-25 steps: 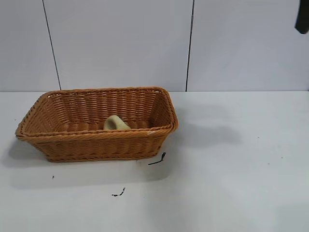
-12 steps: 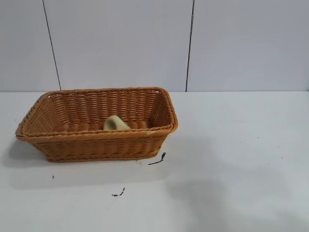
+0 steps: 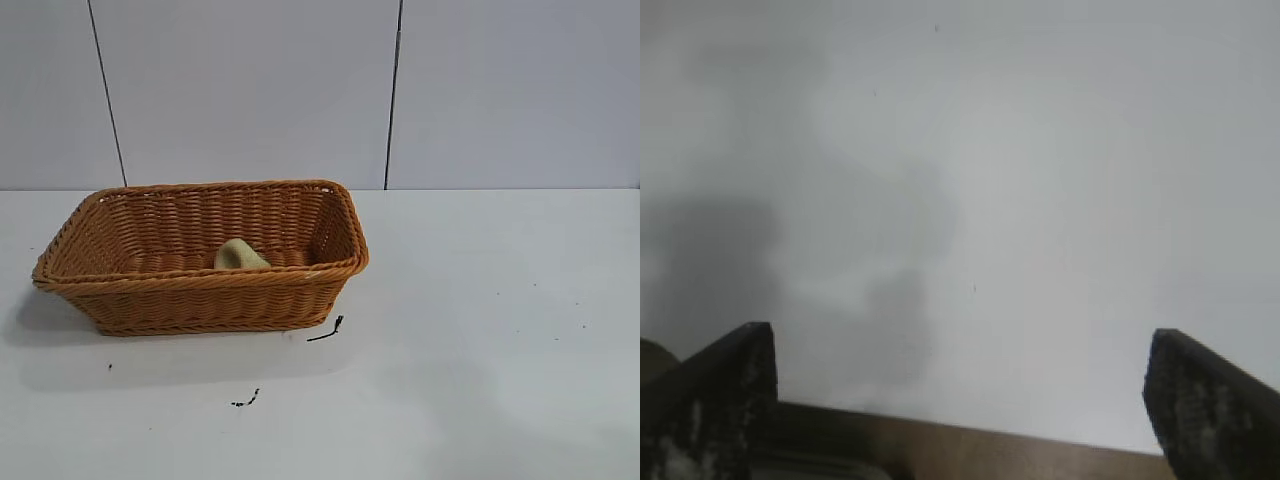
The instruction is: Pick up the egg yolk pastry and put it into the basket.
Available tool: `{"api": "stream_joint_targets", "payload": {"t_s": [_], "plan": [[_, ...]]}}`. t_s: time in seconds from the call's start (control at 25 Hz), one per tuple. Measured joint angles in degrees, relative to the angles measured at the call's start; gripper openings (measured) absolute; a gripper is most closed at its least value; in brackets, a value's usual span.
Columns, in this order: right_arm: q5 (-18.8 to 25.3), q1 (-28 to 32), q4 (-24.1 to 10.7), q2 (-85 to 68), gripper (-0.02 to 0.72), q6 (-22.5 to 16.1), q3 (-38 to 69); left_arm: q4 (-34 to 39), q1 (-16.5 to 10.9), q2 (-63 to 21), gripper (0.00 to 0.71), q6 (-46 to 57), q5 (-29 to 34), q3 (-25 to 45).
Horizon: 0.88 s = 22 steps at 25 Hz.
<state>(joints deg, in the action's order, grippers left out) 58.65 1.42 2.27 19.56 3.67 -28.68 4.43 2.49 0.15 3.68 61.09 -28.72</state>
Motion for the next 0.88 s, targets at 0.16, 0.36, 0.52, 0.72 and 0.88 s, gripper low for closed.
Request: {"api": "stream_joint_targets", "payload": {"t_s": [0.16,0.36,0.52,0.72,0.88], "plan": [[0.0,0.0,0.0,-4.65,0.693,0.0,0.0,0.0,0.0,0.0,0.696,0.0,0.0,0.0],[0.0,0.0,0.0,-10.15,0.693,0.0,0.0,0.0,0.0,0.0,0.696,0.0,0.0,0.0],[0.0,0.0,0.0,-15.19,0.693,0.0,0.0,0.0,0.0,0.0,0.696,0.0,0.0,0.0],[0.06,-0.28,-0.12,-19.81,0.693,0.0,0.0,0.0,0.0,0.0,0.696,0.0,0.0,0.0],[0.06,-1.17,-0.25,-19.81,0.693,-0.21,0.06,0.0,0.0,0.0,0.696,0.0,0.0,0.0]]}}
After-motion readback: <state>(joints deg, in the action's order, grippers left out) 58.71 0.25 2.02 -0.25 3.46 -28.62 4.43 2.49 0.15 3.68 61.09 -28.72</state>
